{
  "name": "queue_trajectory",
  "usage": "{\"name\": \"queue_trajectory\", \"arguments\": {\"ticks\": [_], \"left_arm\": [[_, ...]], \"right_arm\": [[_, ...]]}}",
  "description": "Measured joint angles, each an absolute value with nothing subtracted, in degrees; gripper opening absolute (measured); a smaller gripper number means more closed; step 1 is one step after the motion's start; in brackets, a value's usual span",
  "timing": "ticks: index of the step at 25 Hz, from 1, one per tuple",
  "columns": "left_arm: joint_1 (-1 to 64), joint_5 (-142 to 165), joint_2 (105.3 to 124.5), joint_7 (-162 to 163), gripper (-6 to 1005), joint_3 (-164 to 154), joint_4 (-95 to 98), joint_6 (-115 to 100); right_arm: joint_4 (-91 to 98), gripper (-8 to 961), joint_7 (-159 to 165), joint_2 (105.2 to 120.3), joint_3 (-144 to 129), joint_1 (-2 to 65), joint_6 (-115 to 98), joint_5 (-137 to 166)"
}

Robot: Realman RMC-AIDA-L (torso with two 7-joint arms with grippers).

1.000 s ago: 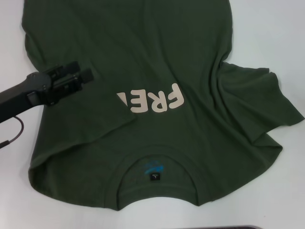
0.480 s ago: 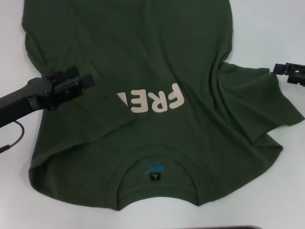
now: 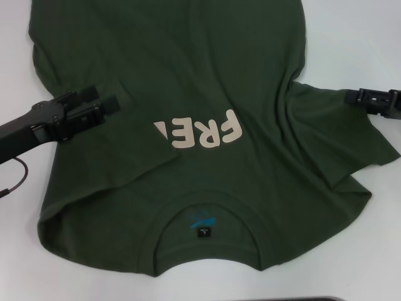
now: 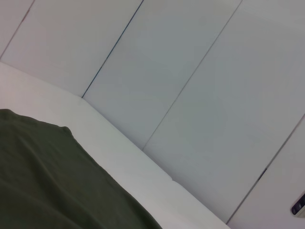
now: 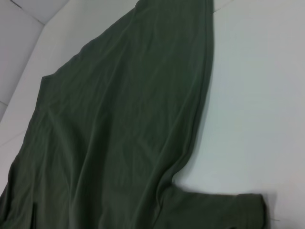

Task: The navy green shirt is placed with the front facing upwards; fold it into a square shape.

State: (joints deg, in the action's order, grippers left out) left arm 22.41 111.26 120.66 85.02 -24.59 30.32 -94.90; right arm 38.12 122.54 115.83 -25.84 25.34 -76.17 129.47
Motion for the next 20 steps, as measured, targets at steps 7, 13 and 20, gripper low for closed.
{"name": "queue_trajectory", "arguments": {"ticks": [7, 13, 20], "left_arm": [[22.4, 111.3, 120.66, 85.1, 893, -24.7, 30.2, -93.8], [22.4, 111.3, 120.8, 85.0, 893, -24.8, 30.2, -93.2], [22.4, 111.3, 120.84, 85.1, 894, -24.7, 30.2, -93.2]], "right_arm": [[37.7, 885, 122.5, 115.9, -26.7, 26.2, -75.3, 129.5], [37.7, 883, 122.5, 115.94, -26.8, 26.6, -75.3, 129.5], [37.2, 880, 122.6, 116.1, -27.7, 26.9, -75.3, 129.5]]}}
